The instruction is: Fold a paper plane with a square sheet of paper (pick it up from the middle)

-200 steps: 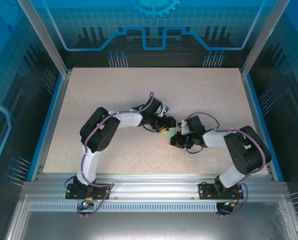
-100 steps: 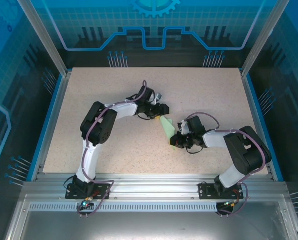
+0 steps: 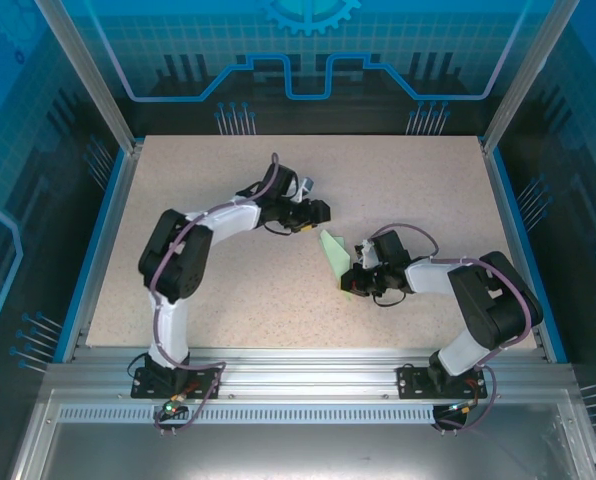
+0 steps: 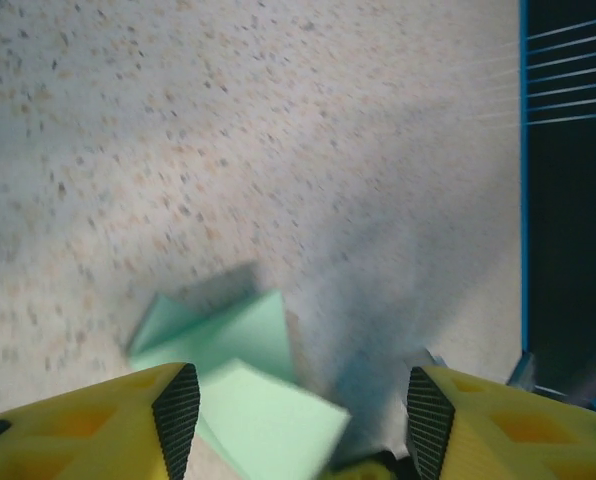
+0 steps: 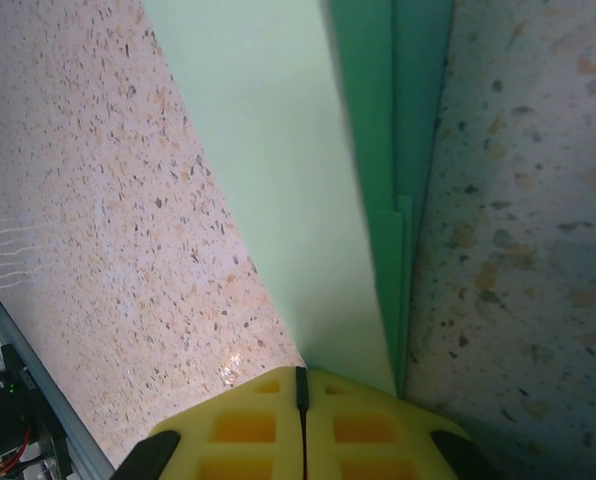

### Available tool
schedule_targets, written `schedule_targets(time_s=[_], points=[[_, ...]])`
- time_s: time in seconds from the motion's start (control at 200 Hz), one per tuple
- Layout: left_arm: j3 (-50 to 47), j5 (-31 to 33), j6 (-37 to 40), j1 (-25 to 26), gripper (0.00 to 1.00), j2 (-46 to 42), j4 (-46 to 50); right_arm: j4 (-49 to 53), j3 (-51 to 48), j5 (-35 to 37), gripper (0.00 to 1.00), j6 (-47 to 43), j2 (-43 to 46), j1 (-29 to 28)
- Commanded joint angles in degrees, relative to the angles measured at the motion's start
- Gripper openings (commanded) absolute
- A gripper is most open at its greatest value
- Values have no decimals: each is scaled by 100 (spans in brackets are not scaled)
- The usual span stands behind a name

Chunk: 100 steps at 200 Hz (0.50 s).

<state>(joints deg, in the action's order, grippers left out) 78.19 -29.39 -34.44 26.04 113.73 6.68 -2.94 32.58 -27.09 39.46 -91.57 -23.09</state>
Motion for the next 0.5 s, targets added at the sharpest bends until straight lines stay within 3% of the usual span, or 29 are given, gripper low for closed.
schedule_targets(time_s=[0.0,0.19,0.495], points=[[-543,30,-259,116,60,-585,-375,905,-172,591,6,-139,-273,85],[-1042,332,-419,535,58,-844,-543,865,-165,556,6,-202,-314,86],[-807,350,-660,1081,58,-282,-711,815,-142,549,6,-277,-419,80]])
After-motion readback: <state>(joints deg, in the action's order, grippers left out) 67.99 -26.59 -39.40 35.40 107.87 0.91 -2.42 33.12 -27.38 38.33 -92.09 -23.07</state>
